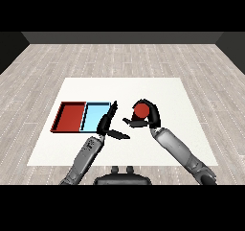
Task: Pick the red can and put it in the red box
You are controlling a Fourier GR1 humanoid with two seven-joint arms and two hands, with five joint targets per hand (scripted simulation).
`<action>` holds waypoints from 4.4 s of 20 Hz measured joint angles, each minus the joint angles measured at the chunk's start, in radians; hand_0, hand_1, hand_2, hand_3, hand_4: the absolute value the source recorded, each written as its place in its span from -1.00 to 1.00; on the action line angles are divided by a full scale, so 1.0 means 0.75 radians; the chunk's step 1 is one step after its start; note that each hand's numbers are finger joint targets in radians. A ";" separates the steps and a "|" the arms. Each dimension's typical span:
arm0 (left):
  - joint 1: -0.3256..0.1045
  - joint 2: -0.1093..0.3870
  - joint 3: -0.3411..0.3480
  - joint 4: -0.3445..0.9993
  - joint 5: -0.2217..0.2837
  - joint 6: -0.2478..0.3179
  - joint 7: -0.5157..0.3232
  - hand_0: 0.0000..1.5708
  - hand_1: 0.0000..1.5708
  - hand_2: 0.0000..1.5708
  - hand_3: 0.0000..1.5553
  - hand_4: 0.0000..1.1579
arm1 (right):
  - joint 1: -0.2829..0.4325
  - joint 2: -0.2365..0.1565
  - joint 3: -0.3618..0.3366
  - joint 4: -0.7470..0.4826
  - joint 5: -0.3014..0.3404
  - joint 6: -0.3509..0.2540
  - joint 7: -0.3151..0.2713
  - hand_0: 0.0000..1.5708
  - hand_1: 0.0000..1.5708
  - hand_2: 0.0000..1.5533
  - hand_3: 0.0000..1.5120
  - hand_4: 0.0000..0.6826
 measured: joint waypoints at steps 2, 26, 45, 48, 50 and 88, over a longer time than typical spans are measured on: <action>0.000 0.000 -0.031 0.013 0.014 0.020 -0.004 -1.00 -1.00 -1.00 -1.00 -1.00 | 0.003 0.025 -0.025 -0.012 0.050 0.019 0.033 0.83 0.83 0.83 0.82 0.54; -0.034 0.000 -0.030 0.119 0.129 0.051 -0.023 -1.00 -1.00 -1.00 -1.00 -1.00 | 0.024 0.434 -0.249 0.003 0.396 0.350 0.118 0.88 0.88 0.85 0.82 0.60; -0.065 0.010 -0.043 0.156 0.112 0.318 0.055 1.00 1.00 0.90 0.73 0.22 | -0.028 0.518 -0.063 0.099 0.368 0.238 0.026 0.89 0.89 0.85 0.83 0.56; -0.071 0.011 -0.027 0.169 0.135 0.345 0.044 1.00 1.00 0.91 0.74 0.29 | -0.046 0.517 -0.063 0.098 0.352 0.237 0.050 0.91 0.91 0.86 0.82 0.55; -0.060 0.011 -0.028 0.146 0.123 0.372 0.064 1.00 1.00 0.91 0.76 0.33 | -0.056 0.518 -0.066 0.095 0.344 0.236 0.058 0.92 0.92 0.86 0.83 0.54; -0.024 0.110 0.197 0.088 0.005 0.336 -0.015 1.00 1.00 1.00 0.91 0.95 | 0.420 0.350 -0.376 -0.433 0.253 0.462 0.048 -1.00 -1.00 -1.00 -1.00 -1.00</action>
